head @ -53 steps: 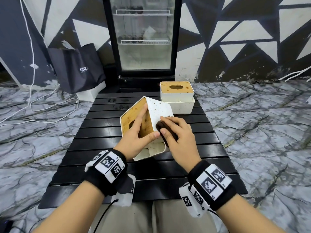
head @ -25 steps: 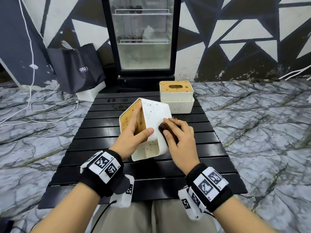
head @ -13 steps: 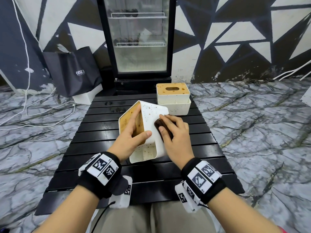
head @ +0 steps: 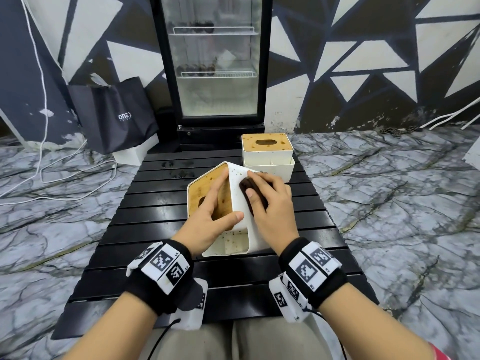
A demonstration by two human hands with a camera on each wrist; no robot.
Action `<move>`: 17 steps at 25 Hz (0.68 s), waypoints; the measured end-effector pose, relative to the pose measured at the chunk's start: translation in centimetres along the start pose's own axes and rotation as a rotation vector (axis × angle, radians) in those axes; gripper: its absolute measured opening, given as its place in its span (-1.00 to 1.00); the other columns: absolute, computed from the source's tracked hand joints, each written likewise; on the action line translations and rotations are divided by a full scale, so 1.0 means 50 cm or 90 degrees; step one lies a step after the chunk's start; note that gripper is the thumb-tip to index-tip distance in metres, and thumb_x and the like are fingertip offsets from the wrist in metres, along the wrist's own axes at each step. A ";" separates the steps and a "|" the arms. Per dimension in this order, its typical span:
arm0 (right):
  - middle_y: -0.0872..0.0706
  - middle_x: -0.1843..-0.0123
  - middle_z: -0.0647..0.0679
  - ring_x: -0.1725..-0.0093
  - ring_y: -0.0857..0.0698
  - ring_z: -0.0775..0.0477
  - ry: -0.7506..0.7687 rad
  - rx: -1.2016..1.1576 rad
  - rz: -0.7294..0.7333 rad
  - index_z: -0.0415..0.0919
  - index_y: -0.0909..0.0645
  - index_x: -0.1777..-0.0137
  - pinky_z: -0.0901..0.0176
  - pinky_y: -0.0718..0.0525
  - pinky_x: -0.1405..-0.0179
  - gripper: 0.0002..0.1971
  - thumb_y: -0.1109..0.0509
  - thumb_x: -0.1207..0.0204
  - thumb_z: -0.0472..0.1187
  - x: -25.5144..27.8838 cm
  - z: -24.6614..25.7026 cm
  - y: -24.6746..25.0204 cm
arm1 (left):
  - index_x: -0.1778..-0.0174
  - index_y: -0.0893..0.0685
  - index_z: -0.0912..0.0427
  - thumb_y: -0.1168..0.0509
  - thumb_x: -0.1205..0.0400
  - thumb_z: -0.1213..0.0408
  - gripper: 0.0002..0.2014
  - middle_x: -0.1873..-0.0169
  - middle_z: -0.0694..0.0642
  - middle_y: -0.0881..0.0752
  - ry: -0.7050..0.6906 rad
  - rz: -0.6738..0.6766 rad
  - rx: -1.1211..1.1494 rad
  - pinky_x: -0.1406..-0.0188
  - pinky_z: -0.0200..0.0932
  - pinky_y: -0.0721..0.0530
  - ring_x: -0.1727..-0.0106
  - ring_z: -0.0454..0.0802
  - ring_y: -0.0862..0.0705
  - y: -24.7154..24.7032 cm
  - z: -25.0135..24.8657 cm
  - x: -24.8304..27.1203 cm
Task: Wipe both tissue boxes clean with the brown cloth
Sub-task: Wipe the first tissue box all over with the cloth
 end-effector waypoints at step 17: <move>-0.53 -0.25 0.02 -0.22 -0.42 -0.02 0.043 -0.022 0.045 0.05 -0.52 -0.35 0.53 -0.28 -0.20 -0.62 -0.22 -0.52 -0.09 -0.030 0.021 -0.010 | -0.43 -0.05 -0.66 -0.41 -0.39 -0.13 -0.18 -0.59 -0.07 -0.29 -0.002 0.000 -0.098 -0.55 0.26 -0.30 -0.61 -0.03 -0.27 0.008 0.007 -0.008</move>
Point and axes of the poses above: each hand's wrist, its own x-axis away from the middle knuckle, its own y-axis out of the back of the hand, z = x × y, the point moved 4 cm from there along -x, towards the middle knuckle
